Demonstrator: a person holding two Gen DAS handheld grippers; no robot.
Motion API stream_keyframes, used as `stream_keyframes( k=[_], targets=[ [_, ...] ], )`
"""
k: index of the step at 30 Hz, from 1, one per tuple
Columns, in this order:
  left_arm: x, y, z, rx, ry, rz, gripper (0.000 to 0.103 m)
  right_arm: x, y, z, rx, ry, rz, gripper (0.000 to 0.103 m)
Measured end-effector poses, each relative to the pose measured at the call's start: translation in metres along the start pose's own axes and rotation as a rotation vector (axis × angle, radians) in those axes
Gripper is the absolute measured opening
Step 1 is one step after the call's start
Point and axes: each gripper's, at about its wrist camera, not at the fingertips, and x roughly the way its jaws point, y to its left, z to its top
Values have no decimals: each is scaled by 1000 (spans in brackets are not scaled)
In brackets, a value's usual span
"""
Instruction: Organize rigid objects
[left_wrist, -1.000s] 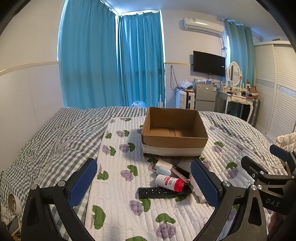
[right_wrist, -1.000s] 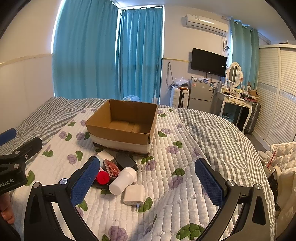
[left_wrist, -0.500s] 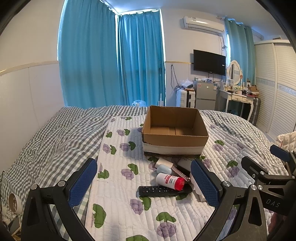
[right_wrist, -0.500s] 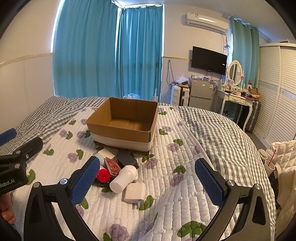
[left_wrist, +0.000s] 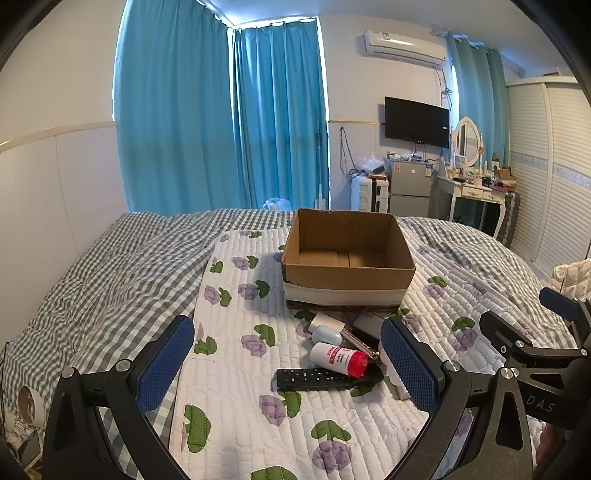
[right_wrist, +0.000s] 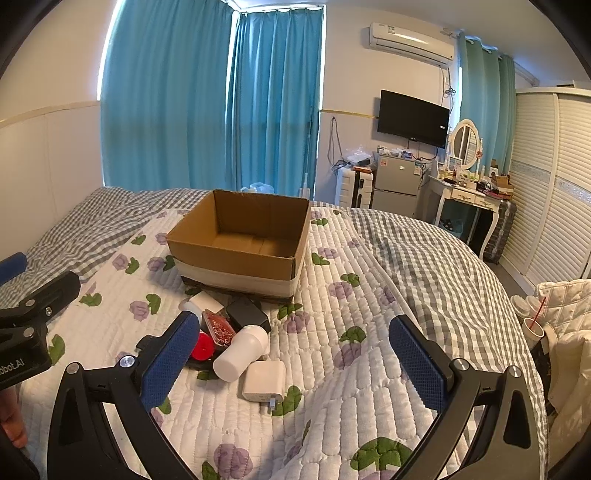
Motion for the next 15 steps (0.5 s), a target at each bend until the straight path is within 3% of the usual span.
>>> stream_keyframes(
  k=[15],
  targets=[
    [0, 0, -1, 13, 1, -25, 103, -1, 2, 1, -1, 4, -3, 103]
  ],
)
